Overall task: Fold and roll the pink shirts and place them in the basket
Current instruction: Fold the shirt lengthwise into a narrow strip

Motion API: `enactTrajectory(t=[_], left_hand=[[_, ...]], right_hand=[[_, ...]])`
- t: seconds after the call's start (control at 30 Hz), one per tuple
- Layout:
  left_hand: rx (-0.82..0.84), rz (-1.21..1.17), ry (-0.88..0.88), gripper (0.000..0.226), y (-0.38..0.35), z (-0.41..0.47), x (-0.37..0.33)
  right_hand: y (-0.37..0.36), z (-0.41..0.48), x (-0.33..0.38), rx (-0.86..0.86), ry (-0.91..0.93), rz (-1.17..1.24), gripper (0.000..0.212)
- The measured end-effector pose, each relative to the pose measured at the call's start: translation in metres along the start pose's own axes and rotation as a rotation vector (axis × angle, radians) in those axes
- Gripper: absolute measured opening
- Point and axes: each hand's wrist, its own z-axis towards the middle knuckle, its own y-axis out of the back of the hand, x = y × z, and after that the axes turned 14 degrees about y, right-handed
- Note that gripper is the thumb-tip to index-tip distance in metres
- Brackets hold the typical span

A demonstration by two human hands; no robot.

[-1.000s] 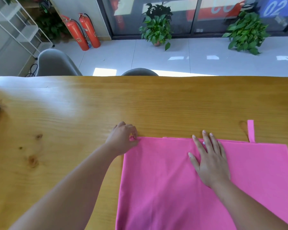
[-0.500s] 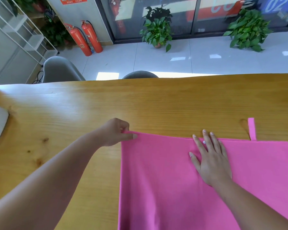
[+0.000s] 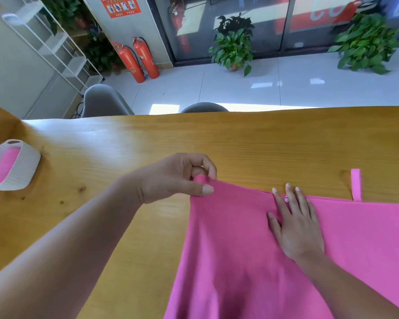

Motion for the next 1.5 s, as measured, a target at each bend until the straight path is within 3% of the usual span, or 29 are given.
enactTrajectory(t=[0.03, 0.1, 0.17, 0.2, 0.23, 0.27, 0.37, 0.43, 0.47, 0.5, 0.57, 0.63, 0.67, 0.73, 0.8, 0.87, 0.93, 0.97, 1.0, 1.03, 1.07, 1.2, 1.23, 1.27, 1.33, 1.37, 1.43, 1.5], left_hand=[[0.033, -0.039, -0.024, 0.014, -0.004, -0.004, -0.004], [-0.178, 0.164, 0.07, 0.007, -0.002, 0.005, 0.008], [-0.478, 0.814, 0.302, 0.005, 0.009, 0.021, 0.026], [-0.523, 1.073, 0.415, 0.008, 0.009, 0.024, 0.032], [-0.515, 1.172, 0.453, 0.009, 0.006, 0.025, 0.034], [-0.449, 1.068, 0.432, 0.005, 0.002, 0.025, 0.033], [-0.102, 0.269, 0.147, 0.01, -0.024, 0.001, 0.005], [0.071, -0.004, -0.013, 0.016, -0.032, -0.01, -0.006], [0.018, 0.033, 0.008, 0.012, -0.032, -0.007, -0.005], [-0.138, 0.154, 0.083, 0.006, -0.025, -0.002, 0.006], [-0.422, 0.727, 0.316, 0.005, -0.007, 0.014, 0.027], [-0.485, 1.162, 0.415, 0.006, -0.004, 0.022, 0.04], [-0.464, 1.142, 0.389, 0.007, -0.004, 0.023, 0.041], [-0.313, 0.597, 0.225, 0.007, -0.012, 0.016, 0.037], [0.012, 0.067, -0.024, 0.015, -0.028, -0.005, 0.013], [0.138, -0.114, -0.092, 0.019, -0.03, -0.009, 0.006], [-0.139, 0.107, 0.067, 0.008, -0.013, 0.001, 0.029], [-0.295, 0.467, 0.19, 0.003, -0.003, 0.007, 0.04], [-0.309, 0.841, 0.302, 0.004, 0.003, 0.011, 0.049], [-0.339, 1.053, 0.381, 0.008, 0.004, 0.016, 0.056], [-0.294, 1.063, 0.368, 0.009, -0.001, 0.017, 0.055], [0.157, 0.025, -0.039, 0.008, -0.025, -0.017, 0.017], [0.152, 0.016, -0.058, 0.008, -0.02, -0.016, 0.016], [0.036, 0.11, -0.008, 0.005, -0.01, -0.008, 0.028], [-0.289, 0.661, 0.211, 0.003, 0.018, 0.013, 0.067], [-0.338, 0.881, 0.339, 0.004, 0.03, 0.022, 0.089], [-0.381, 0.91, 0.43, 0.01, 0.048, 0.031, 0.119], [-0.455, 0.815, 0.362, 0.012, 0.063, 0.034, 0.129]], right_hand=[[-0.001, -0.001, -0.001, -0.013, -0.007, 0.023, 0.069], [-0.001, -0.002, -0.002, -0.026, -0.01, 0.033, 0.066], [-0.002, -0.002, -0.002, -0.028, -0.005, 0.022, 0.065], [-0.001, -0.002, -0.002, -0.029, -0.001, 0.02, 0.064], [-0.001, -0.002, -0.002, -0.031, 0.004, 0.021, 0.064], [-0.001, -0.002, -0.002, -0.035, 0.008, 0.022, 0.063], [-0.001, -0.003, -0.003, -0.055, 0.016, 0.03, 0.062], [-0.003, -0.003, -0.004, -0.083, 0.006, 0.075, 0.061], [-0.004, -0.003, -0.005, -0.09, 0.005, 0.088, 0.061], [-0.004, -0.003, -0.005, -0.085, 0.01, 0.086, 0.062], [-0.005, -0.003, -0.005, -0.069, 0.007, 0.06, 0.063], [-0.003, -0.003, -0.004, -0.076, -0.001, 0.059, 0.062], [-0.003, -0.004, -0.004, -0.08, 0.001, 0.062, 0.062], [-0.002, -0.004, -0.003, -0.089, 0.007, 0.057, 0.062], [-0.003, -0.004, -0.004, -0.095, 0.009, 0.068, 0.062], [-0.003, -0.003, -0.004, -0.107, 0.018, 0.088, 0.061], [-0.003, -0.003, -0.003, -0.098, 0.024, 0.085, 0.06], [-0.002, -0.002, -0.003, -0.09, 0.02, 0.073, 0.061], [-0.002, -0.002, -0.002, -0.084, 0.017, 0.06, 0.061], [-0.001, -0.002, -0.002, -0.081, 0.016, 0.055, 0.061], [-0.001, -0.003, -0.001, -0.08, 0.018, 0.053, 0.061], [-0.001, -0.004, -0.001, -0.096, 0.022, 0.056, 0.06], [0.0, -0.003, -0.001, -0.097, 0.02, 0.064, 0.06], [0.0, -0.003, -0.001, -0.09, 0.019, 0.06, 0.061], [0.001, -0.002, 0.0, -0.068, 0.01, 0.037, 0.062], [0.002, -0.001, 0.0, -0.064, 0.006, 0.03, 0.062], [0.002, -0.001, 0.001, -0.064, 0.01, 0.017, 0.062], [0.003, -0.002, 0.002, -0.062, 0.008, 0.003, 0.063]])
